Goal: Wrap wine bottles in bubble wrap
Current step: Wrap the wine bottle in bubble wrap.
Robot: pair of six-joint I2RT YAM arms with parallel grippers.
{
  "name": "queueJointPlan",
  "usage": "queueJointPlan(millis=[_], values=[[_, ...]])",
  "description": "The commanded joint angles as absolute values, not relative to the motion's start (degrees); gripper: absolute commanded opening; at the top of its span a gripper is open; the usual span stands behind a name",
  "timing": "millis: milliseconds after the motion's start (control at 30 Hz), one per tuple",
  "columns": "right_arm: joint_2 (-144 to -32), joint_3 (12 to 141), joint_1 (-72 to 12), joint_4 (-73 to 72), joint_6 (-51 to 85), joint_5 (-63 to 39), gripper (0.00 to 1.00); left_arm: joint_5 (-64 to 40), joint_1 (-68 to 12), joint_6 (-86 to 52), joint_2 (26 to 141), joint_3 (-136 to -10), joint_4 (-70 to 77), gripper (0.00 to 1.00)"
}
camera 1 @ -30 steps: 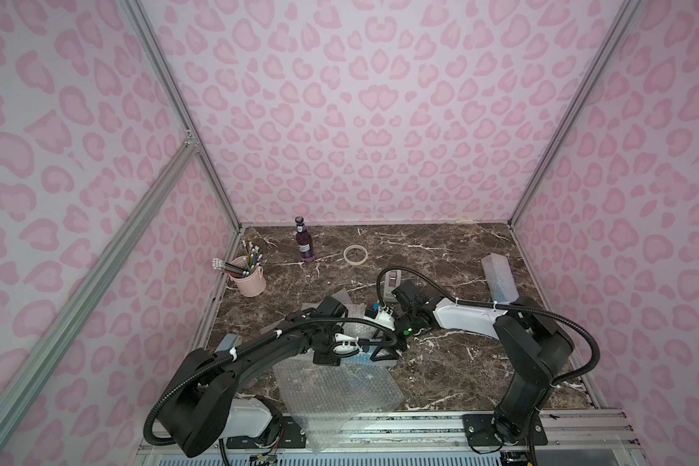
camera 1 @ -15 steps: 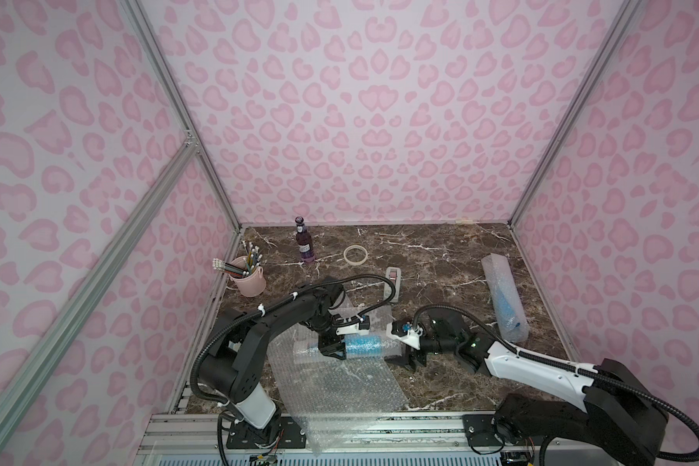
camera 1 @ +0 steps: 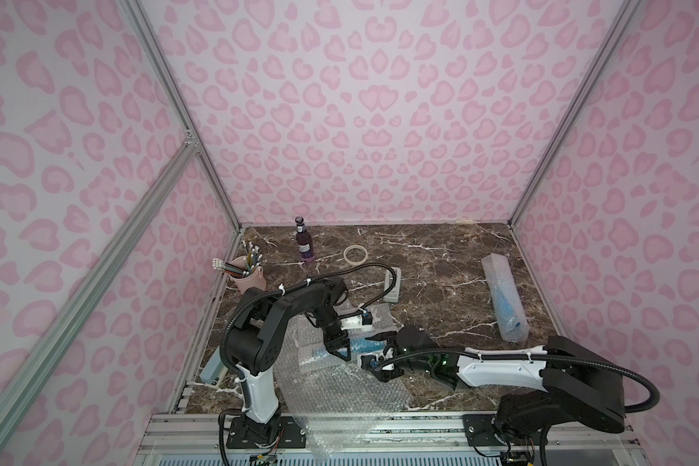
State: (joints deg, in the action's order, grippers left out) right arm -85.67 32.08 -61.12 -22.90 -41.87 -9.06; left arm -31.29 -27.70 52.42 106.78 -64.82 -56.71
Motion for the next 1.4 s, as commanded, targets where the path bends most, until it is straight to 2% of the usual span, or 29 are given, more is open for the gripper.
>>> queueJointPlan(millis=[0, 200, 367, 567, 667, 833, 933, 1167, 1367], values=[[-89.30, 33.98, -61.00, -26.10, -46.35, -5.71, 0.79, -31.82, -27.69, 51.11, 106.88, -65.26, -57.39, 0.47], [-97.19, 36.77, -60.48, -25.72, -49.17, -0.28, 0.76, -31.53, -27.69, 51.24, 107.04, -65.47, -57.09, 0.48], [-99.84, 38.58, -59.76, -23.87, -49.70, -0.92, 0.72, -31.91, -27.69, 51.41, 106.12, -65.39, -57.17, 0.51], [-102.29, 41.45, -57.51, -16.79, -47.64, -3.99, 0.63, -32.61, -27.96, 52.85, 101.13, -64.92, -57.77, 0.63], [-101.96, 42.89, -56.48, -13.88, -45.58, -7.44, 0.58, -32.33, -27.95, 53.55, 97.37, -63.83, -57.99, 0.69], [-102.14, 45.25, -55.68, -9.22, -43.75, -11.51, 0.49, -29.40, -28.04, 53.42, 94.46, -63.43, -59.40, 0.72], [-101.95, 46.44, -54.08, -6.96, -41.32, -16.04, 0.49, -22.93, -27.95, 52.04, 90.29, -63.33, -59.69, 0.72], [-104.59, 53.70, -49.74, 3.72, -36.56, -29.38, 0.49, -12.64, -26.04, 46.67, 70.41, -57.04, -54.55, 0.79], [-110.70, 64.07, -45.98, 17.74, -32.61, -40.76, 0.48, -15.97, -25.93, 45.85, 59.42, -49.44, -55.04, 0.79]])
